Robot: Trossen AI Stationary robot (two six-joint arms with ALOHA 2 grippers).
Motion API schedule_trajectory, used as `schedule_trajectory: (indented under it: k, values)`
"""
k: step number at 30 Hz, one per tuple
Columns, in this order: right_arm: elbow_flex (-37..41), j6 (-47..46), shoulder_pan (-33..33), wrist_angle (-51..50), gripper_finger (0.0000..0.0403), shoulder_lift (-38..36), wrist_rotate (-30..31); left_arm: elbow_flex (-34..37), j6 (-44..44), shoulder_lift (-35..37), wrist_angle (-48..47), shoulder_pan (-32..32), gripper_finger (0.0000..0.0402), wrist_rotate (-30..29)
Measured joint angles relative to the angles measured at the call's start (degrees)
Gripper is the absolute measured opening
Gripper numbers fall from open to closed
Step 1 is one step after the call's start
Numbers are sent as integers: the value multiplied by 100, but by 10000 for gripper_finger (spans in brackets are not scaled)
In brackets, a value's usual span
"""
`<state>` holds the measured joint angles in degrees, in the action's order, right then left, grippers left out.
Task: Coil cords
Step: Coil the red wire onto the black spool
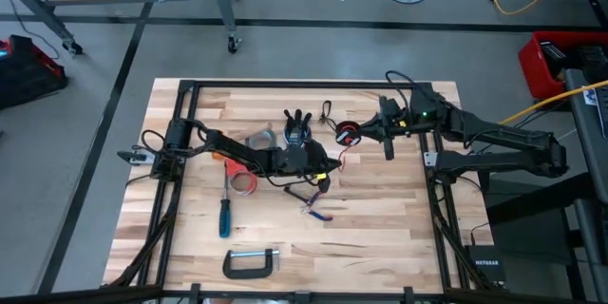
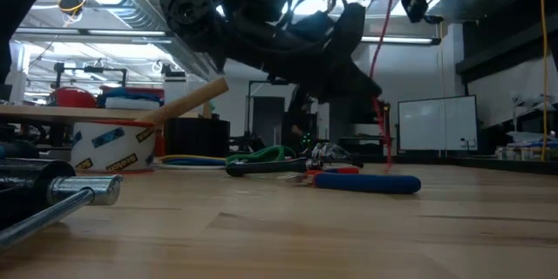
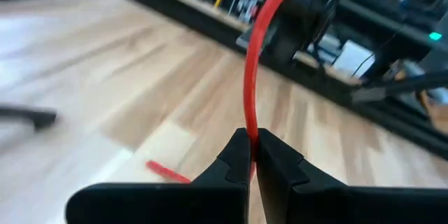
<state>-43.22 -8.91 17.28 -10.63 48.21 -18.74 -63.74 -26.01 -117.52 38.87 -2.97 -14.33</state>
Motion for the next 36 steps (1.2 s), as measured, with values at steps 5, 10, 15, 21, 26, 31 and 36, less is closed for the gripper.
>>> schedule_trajectory:
  k: [5,10,15,21,26,31,36]
  values:
    - [0,166,0,-834,1,0,454,1,-203,40,-781,-84,2,5]
    - [0,192,-2,-1558,1,0,713,17,-362,177,-1649,-118,1,4]
    - [0,189,-7,-2163,1,56,776,43,-406,314,-2294,-103,1,-14]
    - [2,182,-7,-2510,1,226,783,45,-425,507,-2922,7,0,-58]
    - [2,182,-7,-2621,1,527,807,47,-330,746,-3147,120,0,-85]
    - [2,180,-9,-2561,1,986,1040,47,-209,893,-3067,250,0,-87]
    - [4,189,-19,-2334,1,1491,1128,47,-209,953,-3047,383,0,-87]
